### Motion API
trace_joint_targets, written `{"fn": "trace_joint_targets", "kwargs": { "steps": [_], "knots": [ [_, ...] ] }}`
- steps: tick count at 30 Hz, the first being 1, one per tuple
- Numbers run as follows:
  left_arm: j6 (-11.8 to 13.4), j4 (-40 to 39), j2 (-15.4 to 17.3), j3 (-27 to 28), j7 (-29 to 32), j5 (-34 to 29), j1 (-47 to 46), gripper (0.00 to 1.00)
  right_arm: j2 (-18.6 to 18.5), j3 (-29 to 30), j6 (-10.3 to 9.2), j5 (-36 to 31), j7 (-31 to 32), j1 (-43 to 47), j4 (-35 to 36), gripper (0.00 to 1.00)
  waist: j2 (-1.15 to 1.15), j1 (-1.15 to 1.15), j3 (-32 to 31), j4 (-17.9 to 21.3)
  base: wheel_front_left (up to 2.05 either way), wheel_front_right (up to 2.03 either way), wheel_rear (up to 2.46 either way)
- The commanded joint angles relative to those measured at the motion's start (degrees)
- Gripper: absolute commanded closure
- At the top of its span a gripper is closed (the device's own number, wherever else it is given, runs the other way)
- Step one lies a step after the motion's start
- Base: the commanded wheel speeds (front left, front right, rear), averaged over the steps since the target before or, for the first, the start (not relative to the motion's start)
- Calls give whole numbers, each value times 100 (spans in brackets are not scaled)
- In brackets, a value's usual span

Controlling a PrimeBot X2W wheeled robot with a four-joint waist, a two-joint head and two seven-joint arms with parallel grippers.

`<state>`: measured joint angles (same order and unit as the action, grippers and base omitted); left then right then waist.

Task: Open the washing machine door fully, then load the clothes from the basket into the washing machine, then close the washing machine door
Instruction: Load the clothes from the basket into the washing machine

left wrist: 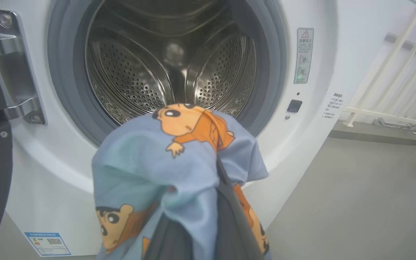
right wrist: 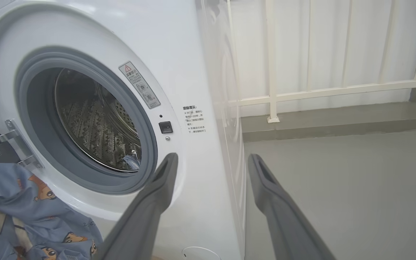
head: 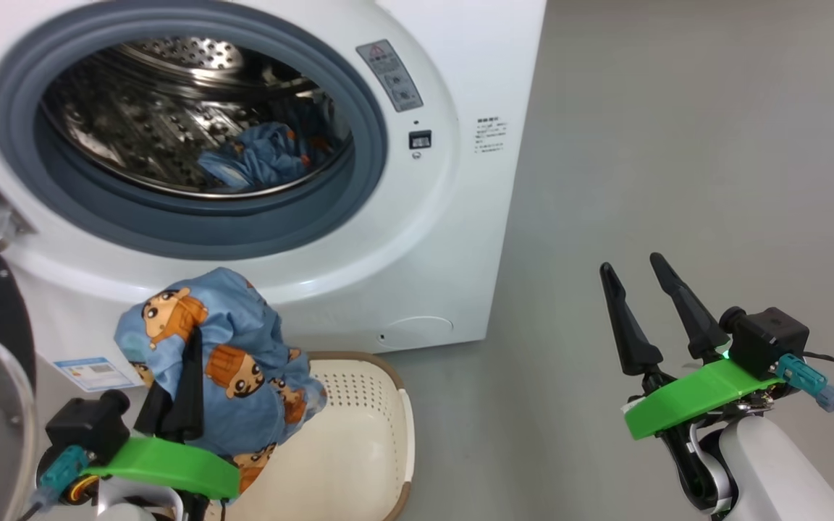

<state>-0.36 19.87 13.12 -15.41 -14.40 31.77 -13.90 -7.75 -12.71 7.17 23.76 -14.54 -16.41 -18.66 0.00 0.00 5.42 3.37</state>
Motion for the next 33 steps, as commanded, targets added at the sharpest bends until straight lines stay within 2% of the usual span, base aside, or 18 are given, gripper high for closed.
{"fn": "trace_joint_targets", "kwargs": {
  "steps": [1, 8, 19, 33],
  "knots": [
    [76, -328, 115, 224, -59, -74, -13, 100, -67, -94, 32, 47, -46, 32, 128, 0, 0, 0, -90, -77, 0, 0, 0],
    [226, -794, 119, 208, 10, -69, 194, 100, -116, -166, 32, 70, -46, 48, 119, 0, 0, 0, -142, -121, 0, 0, 0],
    [307, -1061, 165, 202, 64, -69, 132, 100, -186, -264, 32, 106, -46, 23, 111, 0, 0, 0, -95, -123, 0, 0, 0],
    [247, -1283, 502, 295, 167, -284, -1191, 100, -228, -356, 32, 80, -46, -176, 179, 0, 0, 0, 486, 47, 0, 0, 0]
  ]
}}
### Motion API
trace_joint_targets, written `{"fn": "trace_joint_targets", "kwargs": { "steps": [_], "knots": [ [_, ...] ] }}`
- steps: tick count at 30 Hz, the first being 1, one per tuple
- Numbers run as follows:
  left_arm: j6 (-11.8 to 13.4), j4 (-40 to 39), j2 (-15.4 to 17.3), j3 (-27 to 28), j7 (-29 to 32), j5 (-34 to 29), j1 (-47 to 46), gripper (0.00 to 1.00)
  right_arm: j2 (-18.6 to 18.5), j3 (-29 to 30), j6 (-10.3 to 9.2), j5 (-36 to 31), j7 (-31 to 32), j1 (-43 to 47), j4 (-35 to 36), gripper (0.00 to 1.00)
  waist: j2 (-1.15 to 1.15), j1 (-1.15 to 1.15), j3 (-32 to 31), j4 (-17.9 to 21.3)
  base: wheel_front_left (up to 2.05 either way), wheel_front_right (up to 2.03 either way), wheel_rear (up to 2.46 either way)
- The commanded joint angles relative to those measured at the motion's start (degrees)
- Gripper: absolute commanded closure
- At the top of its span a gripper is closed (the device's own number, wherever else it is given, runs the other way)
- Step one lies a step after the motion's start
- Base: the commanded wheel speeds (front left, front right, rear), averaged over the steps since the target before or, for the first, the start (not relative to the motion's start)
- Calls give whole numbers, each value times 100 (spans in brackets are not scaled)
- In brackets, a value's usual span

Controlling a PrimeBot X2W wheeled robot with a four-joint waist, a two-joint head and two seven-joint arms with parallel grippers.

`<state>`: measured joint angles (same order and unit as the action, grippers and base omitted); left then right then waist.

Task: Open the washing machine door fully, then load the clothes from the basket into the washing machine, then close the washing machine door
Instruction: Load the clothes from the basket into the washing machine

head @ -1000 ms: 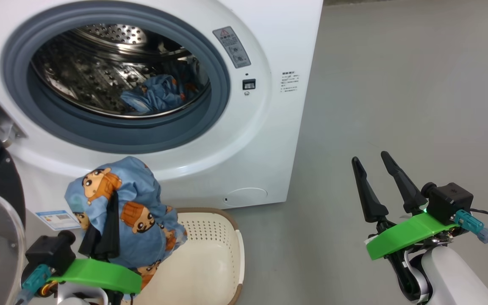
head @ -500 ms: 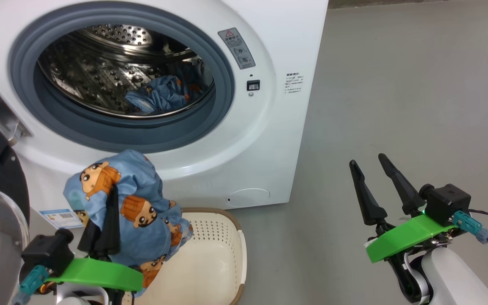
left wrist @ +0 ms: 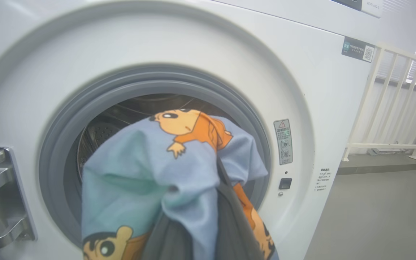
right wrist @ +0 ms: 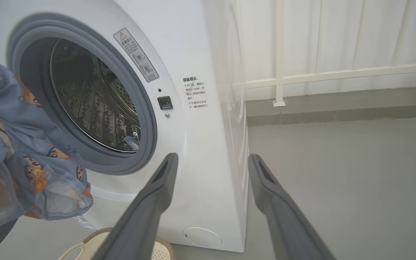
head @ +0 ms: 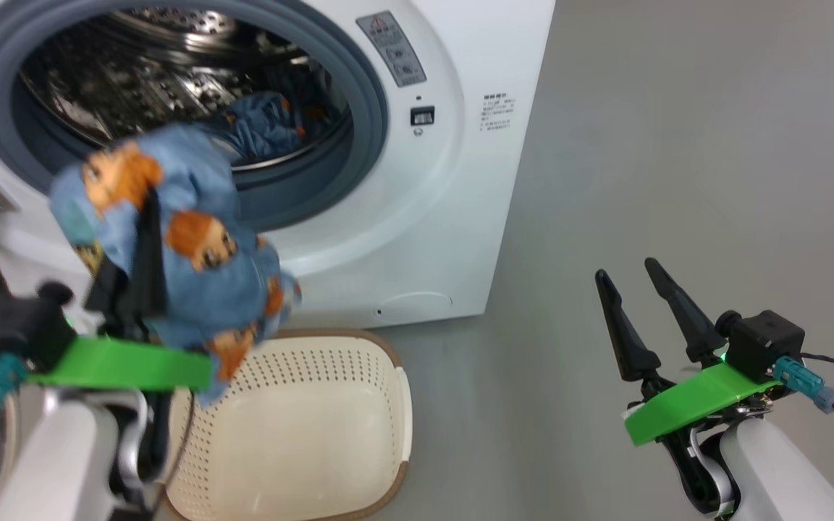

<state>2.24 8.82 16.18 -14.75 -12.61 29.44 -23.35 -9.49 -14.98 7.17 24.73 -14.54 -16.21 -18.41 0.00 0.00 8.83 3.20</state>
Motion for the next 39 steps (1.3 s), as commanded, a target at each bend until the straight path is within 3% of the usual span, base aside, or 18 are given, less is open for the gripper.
{"fn": "trace_joint_targets", "kwargs": {
  "steps": [1, 9, 25, 39],
  "knots": [
    [-11, -150, 215, 245, -14, -69, -388, 100, -47, -130, 32, -27, -46, -214, 163, 0, 0, 0, 211, 85, 0, 0, 0],
    [-101, 575, 285, 356, 41, -22, -1450, 100, 47, -128, 32, -84, -46, -477, 299, 0, 0, 0, 921, 354, 0, 0, 0],
    [-576, 3679, 413, 322, -87, -50, -3858, 100, 250, -77, 32, -215, -46, -925, 575, 0, 0, 0, 2465, 970, 0, 0, 0],
    [-582, 4746, 721, 124, -217, -505, -5638, 100, 467, -86, 32, -250, -46, -1036, 698, 0, 0, 0, 3165, 1434, 0, 0, 0]
  ]
}}
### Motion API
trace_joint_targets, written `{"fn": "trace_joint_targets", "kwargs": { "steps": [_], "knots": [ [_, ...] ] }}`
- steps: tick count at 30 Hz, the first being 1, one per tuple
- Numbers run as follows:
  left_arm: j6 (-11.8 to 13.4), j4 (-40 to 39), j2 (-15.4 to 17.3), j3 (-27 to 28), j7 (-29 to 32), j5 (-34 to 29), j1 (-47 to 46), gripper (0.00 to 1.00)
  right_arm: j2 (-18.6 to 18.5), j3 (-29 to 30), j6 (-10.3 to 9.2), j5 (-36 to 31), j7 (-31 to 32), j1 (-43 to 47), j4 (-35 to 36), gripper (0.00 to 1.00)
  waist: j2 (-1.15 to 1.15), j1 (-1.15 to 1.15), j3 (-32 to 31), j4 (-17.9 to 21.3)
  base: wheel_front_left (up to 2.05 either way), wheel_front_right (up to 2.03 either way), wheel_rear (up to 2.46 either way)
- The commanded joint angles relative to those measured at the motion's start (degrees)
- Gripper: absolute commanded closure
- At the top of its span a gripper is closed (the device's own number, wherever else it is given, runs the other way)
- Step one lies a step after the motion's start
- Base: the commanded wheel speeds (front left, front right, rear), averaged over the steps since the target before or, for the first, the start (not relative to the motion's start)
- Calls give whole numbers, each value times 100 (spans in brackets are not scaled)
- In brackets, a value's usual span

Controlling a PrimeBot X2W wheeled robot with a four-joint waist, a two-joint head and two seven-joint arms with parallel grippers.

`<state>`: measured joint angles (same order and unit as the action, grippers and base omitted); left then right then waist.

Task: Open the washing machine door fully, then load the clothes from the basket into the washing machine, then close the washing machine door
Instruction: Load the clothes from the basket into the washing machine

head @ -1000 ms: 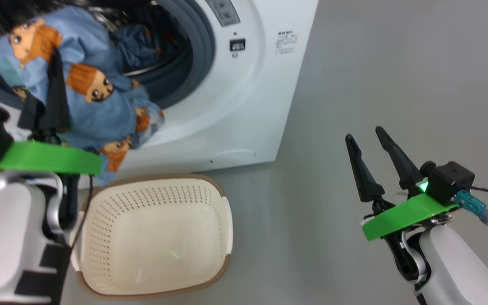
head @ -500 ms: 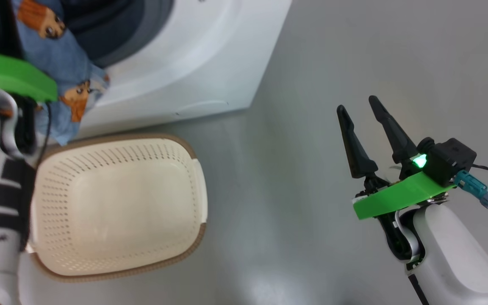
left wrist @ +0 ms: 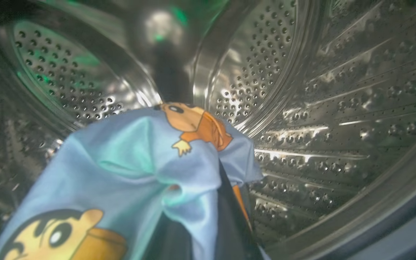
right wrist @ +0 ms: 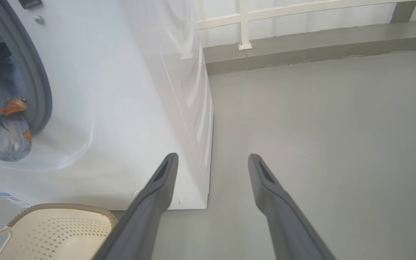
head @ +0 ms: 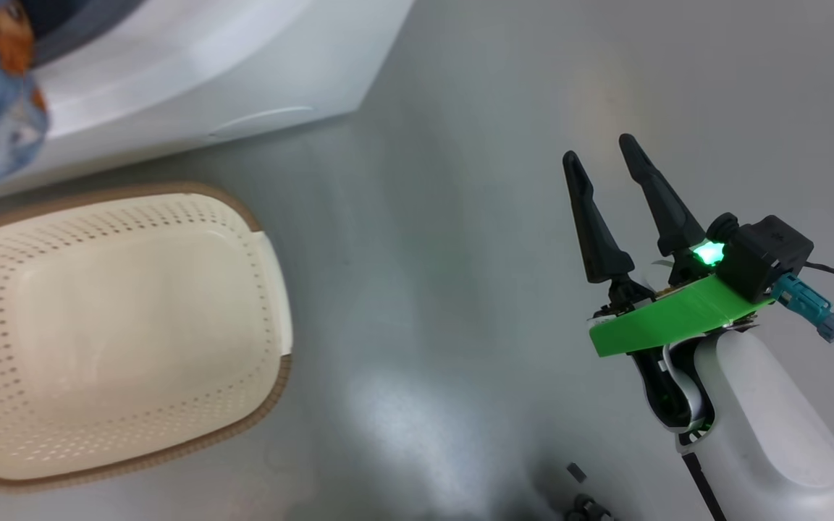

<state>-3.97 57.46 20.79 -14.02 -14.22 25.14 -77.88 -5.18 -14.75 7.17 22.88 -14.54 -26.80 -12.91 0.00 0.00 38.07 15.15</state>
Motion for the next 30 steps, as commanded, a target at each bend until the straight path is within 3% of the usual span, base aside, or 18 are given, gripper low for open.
{"fn": "trace_joint_targets", "kwargs": {
  "steps": [1, 5, 6, 7, 8, 13, 19, 30],
  "knots": [
    [76, -122, 266, 60, -64, -111, -306, 100, 45, -105, 32, -68, -46, 23, 155, 0, 0, 0, 263, 254, 0, 0, 0],
    [281, -561, 310, 178, -74, -341, -588, 100, 70, -113, 32, -69, -46, 8, 181, 0, 0, 0, 336, 309, 0, 0, 0],
    [327, -700, 310, 228, -75, -400, -574, 81, 76, -112, 32, -70, -46, 0, 182, 0, 0, 0, 347, 316, 0, 0, 0],
    [371, -788, 303, 275, -75, -450, -537, 54, 82, -109, 32, -74, -46, -6, 177, 0, 0, 0, 347, 318, 0, 0, 0],
    [405, -792, 284, 312, -76, -481, -491, 0, 89, -108, 32, -79, -46, -10, 168, 0, 0, 0, 337, 316, 0, 0, 0],
    [480, -374, 182, 334, -76, -586, -300, 0, 112, -129, 32, -105, -46, -7, 114, 0, 0, 0, 213, 237, 0, 0, 0],
    [366, 10, -22, 351, -77, -572, 7, 0, 72, -186, 32, -104, -46, -51, 31, 0, 0, 0, -63, 50, 0, 0, 0],
    [150, -125, -301, 483, -77, -571, 848, 0, -20, -255, 32, -44, -46, -23, -120, 0, 0, 0, -754, -263, 0, 0, 0]
  ]
}}
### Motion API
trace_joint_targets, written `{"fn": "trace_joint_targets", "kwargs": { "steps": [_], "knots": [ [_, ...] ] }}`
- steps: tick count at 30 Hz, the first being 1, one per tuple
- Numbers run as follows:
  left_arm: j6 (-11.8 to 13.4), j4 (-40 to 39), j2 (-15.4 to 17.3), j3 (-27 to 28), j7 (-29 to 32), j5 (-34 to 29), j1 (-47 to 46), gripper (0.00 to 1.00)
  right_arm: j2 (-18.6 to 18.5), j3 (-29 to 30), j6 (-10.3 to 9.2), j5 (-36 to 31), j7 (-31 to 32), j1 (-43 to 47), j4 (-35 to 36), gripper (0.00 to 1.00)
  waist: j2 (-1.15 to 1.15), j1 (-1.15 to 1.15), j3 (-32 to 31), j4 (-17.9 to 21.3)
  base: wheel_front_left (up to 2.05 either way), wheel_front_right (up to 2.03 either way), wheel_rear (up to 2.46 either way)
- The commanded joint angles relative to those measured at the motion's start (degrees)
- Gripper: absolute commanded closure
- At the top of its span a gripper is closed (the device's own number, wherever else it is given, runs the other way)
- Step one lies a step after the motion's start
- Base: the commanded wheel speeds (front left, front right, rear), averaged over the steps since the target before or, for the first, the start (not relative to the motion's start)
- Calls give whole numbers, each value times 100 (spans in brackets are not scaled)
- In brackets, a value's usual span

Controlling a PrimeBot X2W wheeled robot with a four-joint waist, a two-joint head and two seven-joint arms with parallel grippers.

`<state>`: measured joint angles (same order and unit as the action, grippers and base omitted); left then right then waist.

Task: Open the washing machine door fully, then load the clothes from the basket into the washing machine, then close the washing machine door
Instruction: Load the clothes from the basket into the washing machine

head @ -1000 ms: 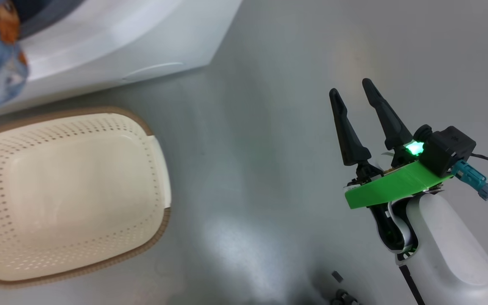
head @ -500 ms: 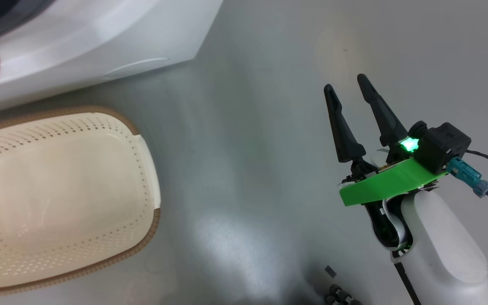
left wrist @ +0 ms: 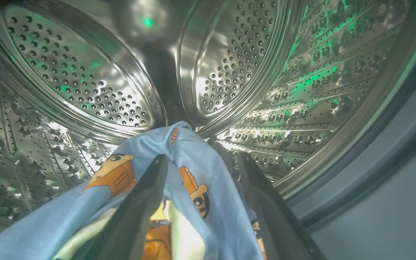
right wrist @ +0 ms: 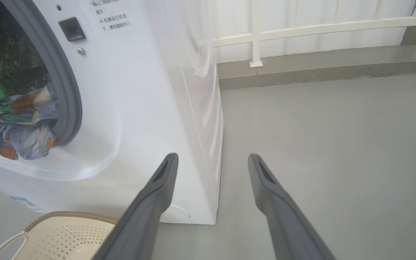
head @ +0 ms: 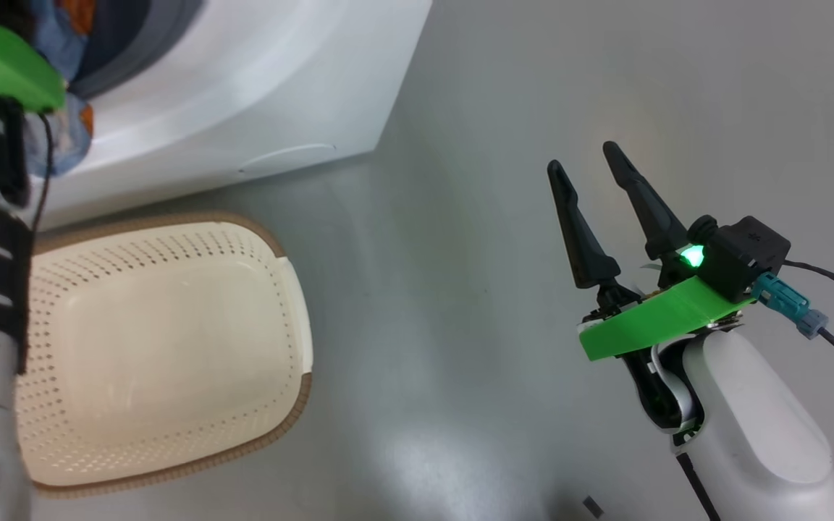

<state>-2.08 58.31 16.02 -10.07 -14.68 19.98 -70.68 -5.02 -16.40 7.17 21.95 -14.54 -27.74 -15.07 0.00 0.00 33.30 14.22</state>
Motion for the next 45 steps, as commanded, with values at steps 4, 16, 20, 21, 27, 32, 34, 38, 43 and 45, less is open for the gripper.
{"fn": "trace_joint_targets", "kwargs": {
  "steps": [4, 16, 20, 21, 27, 32, 34, 38, 43, 45],
  "knots": [
    [-84, -404, 104, 122, -31, -103, 460, 0, -79, -106, 32, 69, -46, 97, 54, 0, 0, 0, -511, -264, 0, 0, 0],
    [-197, -1306, -133, 425, -31, -223, 1941, 0, -248, -85, 32, 138, -46, 311, 4, 0, 0, 0, -1421, -615, 0, 0, 0],
    [-197, -1669, -205, 566, -31, -256, 2520, 0, -281, -56, 32, 154, -46, 445, -37, 0, 0, 0, -1710, -703, 0, 0, 0],
    [-200, -1762, -225, 605, -31, -256, 2666, 0, -285, -55, 32, 157, -46, 480, -46, 0, 0, 0, -1778, -719, 0, 0, 0],
    [-221, -2339, -300, 764, -31, -328, 3597, 0, -311, -28, 32, 196, -46, 675, -94, 0, 0, 0, -2126, -821, 0, 0, 0],
    [-177, -2820, -405, 864, -31, -366, 4268, 0, -344, -10, 32, 226, -46, 840, -139, 0, 0, 0, -2376, -913, 0, 0, 0],
    [-167, -2990, -451, 886, -31, -378, 4507, 0, -371, -10, 32, 238, -46, 905, -155, 0, 0, 0, -2468, -956, 0, 0, 0],
    [-102, -3315, -522, 937, -31, -417, 4949, 0, -411, -21, 32, 250, -46, 1013, -190, 0, 0, 0, -2638, -1020, 0, 0, 0],
    [13, -3792, -640, 1024, -31, -439, 5460, 0, -472, -38, 32, 272, -46, 1108, -199, 0, 0, 0, -2779, -1075, 0, 0, 0],
    [33, -3880, -658, 1035, -31, -447, 5551, 0, -483, -37, 32, 276, -46, 1127, -198, 0, 0, 0, -2797, -1082, 0, 0, 0]
  ]
}}
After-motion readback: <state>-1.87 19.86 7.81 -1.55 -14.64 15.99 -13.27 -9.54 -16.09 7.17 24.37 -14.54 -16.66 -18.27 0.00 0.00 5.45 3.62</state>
